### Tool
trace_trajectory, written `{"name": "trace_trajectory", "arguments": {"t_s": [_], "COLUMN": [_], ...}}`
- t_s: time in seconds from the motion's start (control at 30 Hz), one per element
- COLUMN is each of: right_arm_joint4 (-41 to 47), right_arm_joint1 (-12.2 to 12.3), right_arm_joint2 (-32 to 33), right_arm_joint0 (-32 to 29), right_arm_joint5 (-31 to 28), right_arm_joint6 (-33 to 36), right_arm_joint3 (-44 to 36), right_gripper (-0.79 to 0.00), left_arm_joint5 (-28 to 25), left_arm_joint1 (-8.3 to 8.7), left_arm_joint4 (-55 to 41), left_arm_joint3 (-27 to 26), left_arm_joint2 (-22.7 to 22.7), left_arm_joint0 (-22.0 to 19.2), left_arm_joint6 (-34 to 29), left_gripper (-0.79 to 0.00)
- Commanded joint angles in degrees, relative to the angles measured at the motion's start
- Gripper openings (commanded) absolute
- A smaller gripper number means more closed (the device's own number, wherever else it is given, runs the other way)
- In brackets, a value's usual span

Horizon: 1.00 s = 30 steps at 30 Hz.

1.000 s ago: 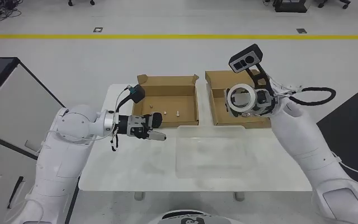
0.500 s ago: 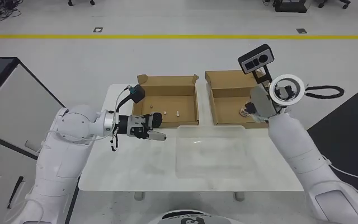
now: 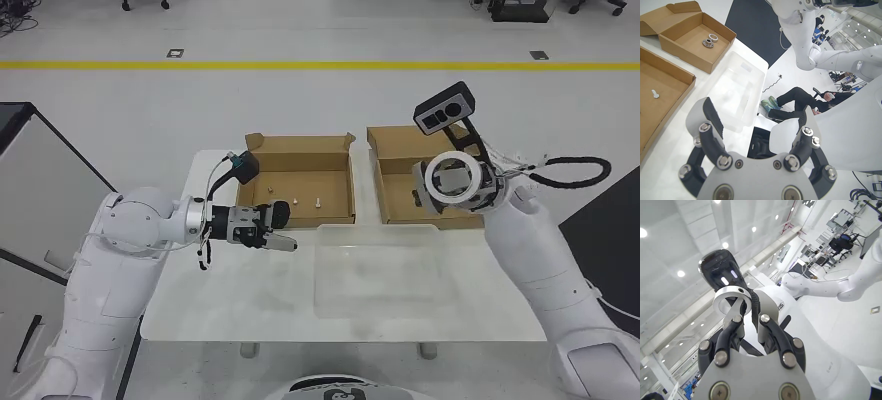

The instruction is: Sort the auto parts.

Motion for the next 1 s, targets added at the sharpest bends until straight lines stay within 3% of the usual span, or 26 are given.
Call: {"name": "trace_trajectory", "arguments": {"t_s": [0.0,0.13,0.6,0.77,0.97], "right_arm_joint4": [2.7,6.9,6.9,-5.1,-22.2], "right_arm_joint1": [-0.3,-1.0,-1.0,0.1,2.6], "right_arm_joint2": [-0.2,-0.6,-0.6,4.1,12.8], "right_arm_joint0": [-0.1,-0.3,-0.3,-1.6,-4.1], "right_arm_joint5": [0.9,1.9,1.9,2.6,8.3], "right_arm_joint6": [0.7,1.5,1.5,-3.3,-4.8], "right_arm_joint3": [0.0,0.0,0.0,1.2,3.6], "right_gripper": [-0.785,-0.785,-0.785,-0.785,-0.785], "left_arm_joint5": [0.0,0.0,0.0,0.0,0.0], "left_arm_joint1": [0.00,0.00,0.00,0.00,0.00], "left_arm_joint4": [0.0,0.0,0.0,0.0,0.0], "left_arm_joint3": [0.0,0.0,0.0,0.0,0.0], "left_arm_joint2": [0.0,0.0,0.0,0.0,0.0], "left_arm_joint0": [0.0,0.0,0.0,0.0,0.0], "left_arm_joint6": [0.0,0.0,0.0,0.0,0.0], "left_gripper": [0.000,0.000,0.000,0.000,0.000]}}
